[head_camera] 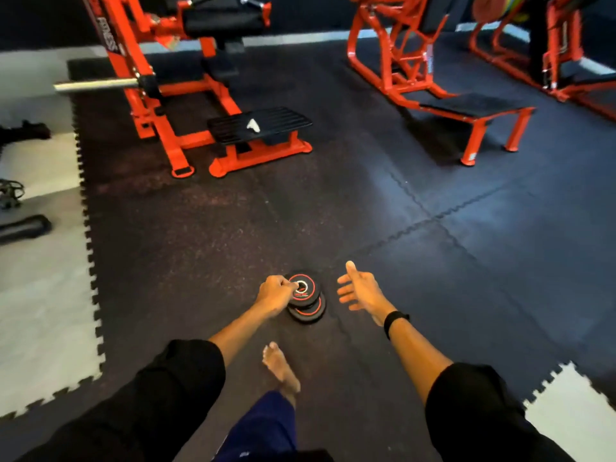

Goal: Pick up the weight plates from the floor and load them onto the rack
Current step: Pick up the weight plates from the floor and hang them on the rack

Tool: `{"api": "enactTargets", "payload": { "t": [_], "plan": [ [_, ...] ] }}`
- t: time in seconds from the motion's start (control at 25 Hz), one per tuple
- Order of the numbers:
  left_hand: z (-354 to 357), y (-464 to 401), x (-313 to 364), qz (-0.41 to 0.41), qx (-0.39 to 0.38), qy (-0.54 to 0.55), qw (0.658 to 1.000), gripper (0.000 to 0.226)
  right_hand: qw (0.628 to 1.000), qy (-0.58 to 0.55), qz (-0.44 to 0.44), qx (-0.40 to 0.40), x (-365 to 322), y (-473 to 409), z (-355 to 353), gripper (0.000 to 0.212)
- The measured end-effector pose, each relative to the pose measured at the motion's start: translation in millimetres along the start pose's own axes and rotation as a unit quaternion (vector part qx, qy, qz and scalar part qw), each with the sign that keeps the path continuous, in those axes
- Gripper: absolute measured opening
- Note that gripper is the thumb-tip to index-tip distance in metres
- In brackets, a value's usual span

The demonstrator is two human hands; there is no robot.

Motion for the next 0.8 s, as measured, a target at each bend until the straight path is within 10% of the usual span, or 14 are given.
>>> {"api": "enactTargets", "payload": {
  "t": [0.8],
  "plan": [
    [19.5,-251.0,20.0,-0.325,0.07,0.234,0.914,0.033,0.954,0.241,0.082,-0.161,-101.0,-325.1,22.0,0.046]
  ]
}}
Point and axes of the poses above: each hand's wrist, its own y-axis away from the middle knuckle, its own z-axis out of the palm, x = y × z, the point moved 2 cm from there along -y, towards the middle knuckle, and after that the axes turned 10 degrees about -y, right-handed, at the moved point
